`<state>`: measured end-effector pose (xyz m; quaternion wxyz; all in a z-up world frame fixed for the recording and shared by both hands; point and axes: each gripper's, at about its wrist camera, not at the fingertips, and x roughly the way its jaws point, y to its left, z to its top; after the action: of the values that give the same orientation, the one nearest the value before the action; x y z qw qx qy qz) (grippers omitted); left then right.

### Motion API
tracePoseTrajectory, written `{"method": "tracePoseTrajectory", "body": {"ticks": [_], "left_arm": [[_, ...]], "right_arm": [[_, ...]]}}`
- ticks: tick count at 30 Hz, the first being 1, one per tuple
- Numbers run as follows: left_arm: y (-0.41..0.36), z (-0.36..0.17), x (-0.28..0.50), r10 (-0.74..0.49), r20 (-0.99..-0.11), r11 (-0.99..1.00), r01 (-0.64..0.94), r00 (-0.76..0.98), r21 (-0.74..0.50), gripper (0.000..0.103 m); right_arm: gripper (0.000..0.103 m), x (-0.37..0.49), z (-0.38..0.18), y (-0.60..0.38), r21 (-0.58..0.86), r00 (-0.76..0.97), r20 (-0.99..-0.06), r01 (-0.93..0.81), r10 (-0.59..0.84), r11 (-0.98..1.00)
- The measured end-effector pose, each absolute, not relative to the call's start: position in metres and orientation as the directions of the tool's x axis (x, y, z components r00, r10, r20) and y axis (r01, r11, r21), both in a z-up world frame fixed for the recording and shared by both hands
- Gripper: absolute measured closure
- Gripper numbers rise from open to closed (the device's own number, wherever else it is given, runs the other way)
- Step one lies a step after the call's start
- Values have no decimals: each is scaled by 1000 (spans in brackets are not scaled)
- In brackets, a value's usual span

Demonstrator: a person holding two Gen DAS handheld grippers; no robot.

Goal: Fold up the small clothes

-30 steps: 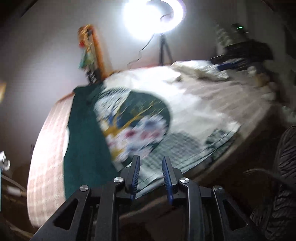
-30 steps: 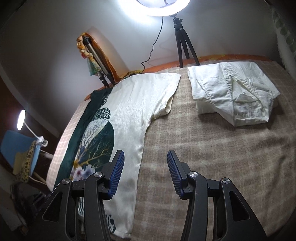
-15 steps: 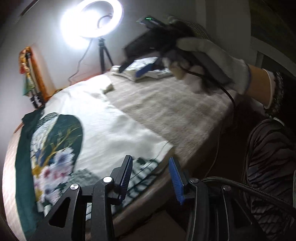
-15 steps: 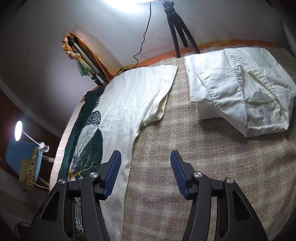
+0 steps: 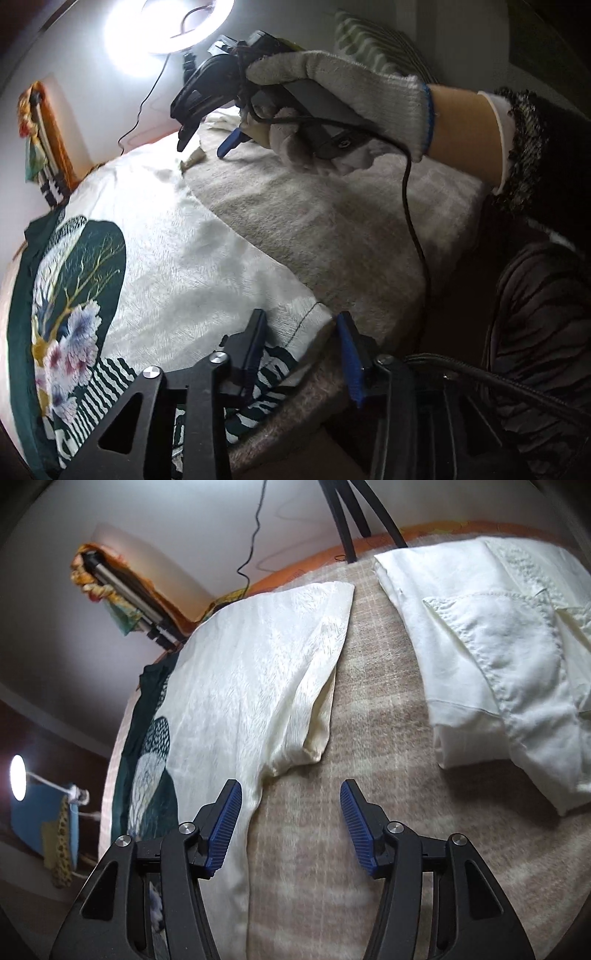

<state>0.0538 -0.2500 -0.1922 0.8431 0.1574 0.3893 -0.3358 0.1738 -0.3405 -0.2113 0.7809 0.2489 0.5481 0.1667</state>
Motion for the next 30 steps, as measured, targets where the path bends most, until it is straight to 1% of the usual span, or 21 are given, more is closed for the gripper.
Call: {"method": "tracePoseTrajectory", "body": {"ticks": [1,4,5,7,8,9,10,11,12,13,14,21,25,27,30], "left_arm": [[-249,-192,55,-443,-760,732,682,476,0,79],[-244,-192,59,-450,-755,741,671,477,-18,88],[-241,-191,60,-457,-753,745,666,474,-33,94],[-235,-190,64,-479,-747,757,648,461,-84,97],[-232,-189,65,-487,-744,763,638,458,-106,100],[-228,-188,66,-495,-738,768,628,458,-125,101],[-226,-187,65,-500,-734,772,621,459,-138,101],[-224,-186,64,-506,-730,773,616,459,-149,101],[-221,-184,63,-514,-724,775,611,460,-162,102],[-219,-183,63,-518,-720,776,607,462,-169,102],[-218,-182,62,-521,-716,777,605,463,-174,102],[-193,-174,63,-561,-682,787,556,469,-266,102],[-179,-170,63,-575,-661,793,528,482,-304,102],[-175,-167,62,-569,-657,797,527,494,-295,102],[-170,-167,62,-567,-658,800,523,496,-295,102]], "right_arm": [[48,178,-213,-340,575,342,-773,24,534,818],[48,188,-215,-338,563,349,-783,46,515,825],[48,192,-214,-336,556,352,-787,51,506,830],[48,197,-214,-334,549,357,-792,57,496,834],[52,199,-213,-333,547,358,-792,58,494,835],[65,201,-212,-331,546,361,-792,55,493,836],[74,203,-212,-329,545,358,-792,49,495,837],[88,205,-213,-326,548,349,-792,46,501,835],[94,207,-214,-324,550,343,-793,47,504,834],[94,209,-214,-322,551,343,-793,51,504,833],[97,210,-213,-320,550,349,-792,53,501,834],[101,217,-187,-309,534,406,-777,22,481,845],[102,221,-165,-290,496,427,-777,-37,463,867],[102,223,-156,-278,479,430,-779,-61,456,876],[100,223,-147,-269,419,439,-807,-46,395,907]]}}
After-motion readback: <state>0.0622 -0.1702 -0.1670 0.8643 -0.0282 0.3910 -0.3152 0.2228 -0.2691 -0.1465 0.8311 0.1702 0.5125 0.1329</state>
